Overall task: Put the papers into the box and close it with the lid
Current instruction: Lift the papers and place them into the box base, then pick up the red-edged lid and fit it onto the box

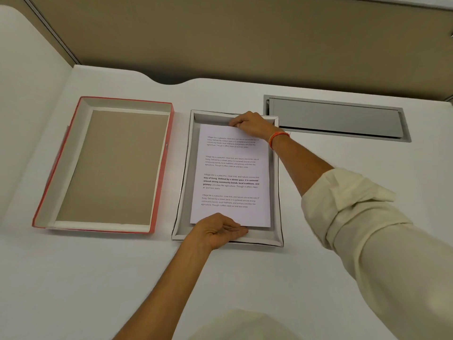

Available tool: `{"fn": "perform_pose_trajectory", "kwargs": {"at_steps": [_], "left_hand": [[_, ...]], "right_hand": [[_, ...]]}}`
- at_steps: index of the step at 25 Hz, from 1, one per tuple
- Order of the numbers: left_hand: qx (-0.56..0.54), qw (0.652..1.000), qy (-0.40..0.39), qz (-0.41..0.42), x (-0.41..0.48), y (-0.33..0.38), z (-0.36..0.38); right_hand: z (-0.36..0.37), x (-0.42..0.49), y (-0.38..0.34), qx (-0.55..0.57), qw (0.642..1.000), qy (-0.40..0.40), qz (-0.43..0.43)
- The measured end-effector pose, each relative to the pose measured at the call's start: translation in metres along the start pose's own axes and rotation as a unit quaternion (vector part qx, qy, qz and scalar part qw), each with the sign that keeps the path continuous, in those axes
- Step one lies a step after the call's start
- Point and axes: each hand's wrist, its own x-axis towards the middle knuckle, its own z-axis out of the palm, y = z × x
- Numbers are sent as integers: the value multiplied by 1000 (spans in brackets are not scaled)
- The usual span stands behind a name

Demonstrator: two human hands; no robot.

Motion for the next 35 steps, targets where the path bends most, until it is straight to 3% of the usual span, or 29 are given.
{"fn": "perform_pose_trajectory", "kwargs": {"at_steps": [16,23,26,28,30,32,35], "left_hand": [[-9,1000,-24,-10,-13,0,-1],[29,996,-79,-2,-41,0,-13],[76,991,-103,38,-60,13,-30],[96,984,-68,133,-68,37,-49],[102,956,-9,273,-76,70,-75],[115,906,61,403,-85,105,-103],[230,790,235,517,-93,148,-151]], "right_hand": [[3,-1,-2,-28,1000,7,-8],[-13,-14,-13,-5,1000,2,-13],[-14,-29,-28,56,997,52,-26],[-2,-41,-45,131,986,103,-27],[23,-55,-65,210,969,128,-26],[57,-67,-85,285,951,122,-14],[113,-85,-116,397,912,102,9]]}}
